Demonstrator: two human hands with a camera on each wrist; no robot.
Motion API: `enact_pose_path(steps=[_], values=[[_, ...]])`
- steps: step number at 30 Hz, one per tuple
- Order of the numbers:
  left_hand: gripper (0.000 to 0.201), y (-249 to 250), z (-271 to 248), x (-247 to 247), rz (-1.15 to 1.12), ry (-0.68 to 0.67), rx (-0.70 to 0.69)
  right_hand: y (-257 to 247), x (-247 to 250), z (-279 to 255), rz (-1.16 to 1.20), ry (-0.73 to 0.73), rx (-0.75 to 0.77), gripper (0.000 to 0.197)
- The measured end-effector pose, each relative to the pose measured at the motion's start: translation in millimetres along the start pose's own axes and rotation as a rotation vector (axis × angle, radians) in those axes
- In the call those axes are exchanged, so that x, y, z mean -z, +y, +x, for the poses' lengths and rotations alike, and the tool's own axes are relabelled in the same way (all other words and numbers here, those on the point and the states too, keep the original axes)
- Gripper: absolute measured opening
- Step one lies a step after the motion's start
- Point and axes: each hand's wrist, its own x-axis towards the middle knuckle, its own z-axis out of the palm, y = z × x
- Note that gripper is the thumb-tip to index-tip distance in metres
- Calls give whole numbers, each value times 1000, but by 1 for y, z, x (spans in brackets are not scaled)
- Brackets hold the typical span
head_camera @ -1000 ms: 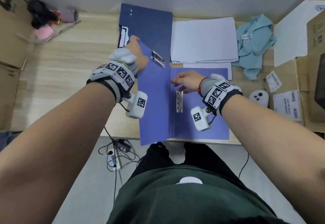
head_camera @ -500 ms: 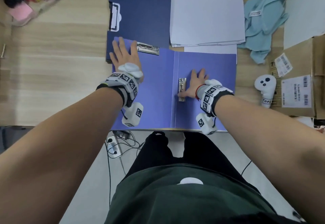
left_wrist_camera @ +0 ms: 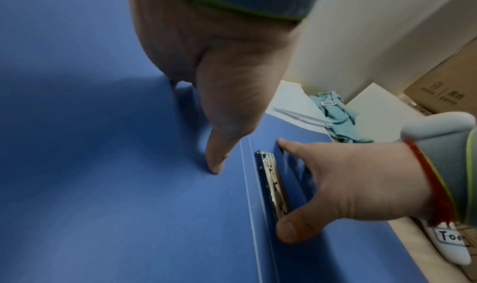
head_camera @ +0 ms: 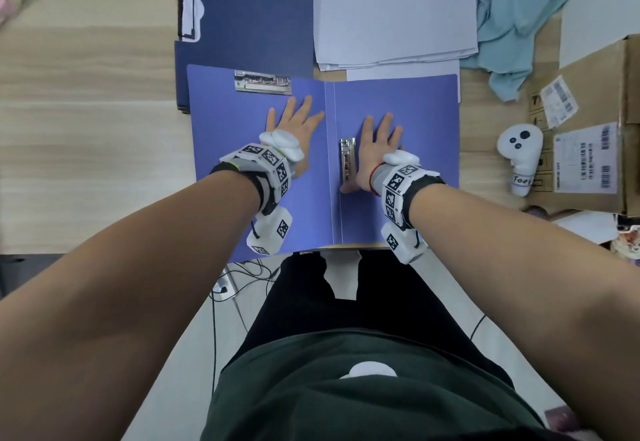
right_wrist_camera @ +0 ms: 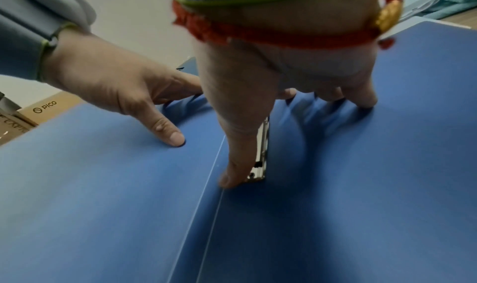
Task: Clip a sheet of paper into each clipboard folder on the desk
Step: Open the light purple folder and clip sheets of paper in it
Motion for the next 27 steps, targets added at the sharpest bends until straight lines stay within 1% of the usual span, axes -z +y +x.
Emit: enact_pose_path(steps=[3, 7, 11, 14, 16, 19, 22, 25, 27], values=[[105, -3, -1, -9, 48, -84, -36, 1, -5, 1, -7, 9, 13, 148], [107, -3, 0, -11, 38, -78, -44, -1, 1, 3, -36, -26, 10, 147], [109, -2, 1, -12, 41, -81, -34, 5, 6, 10, -49, -111, 43, 144], [110, -2, 1, -9, 42, -80, -29, 13, 18, 14, 14, -185, 85, 135], [110, -2, 0, -7, 36, -89, -25, 18, 32, 15, 73, -193, 128, 119], [107, -2, -1, 1, 7, -106, -30, 22, 51, 12, 186, -148, 179, 93], [102, -3, -3, 11, 2, -137, -45, 18, 59, 8, 275, -147, 192, 55], [98, -4, -5, 18, 31, -195, -68, 12, 59, 13, 478, -202, 229, 24], [95, -5, -5, 24, 34, -220, -72, 11, 63, 22, 579, -189, 250, 12]])
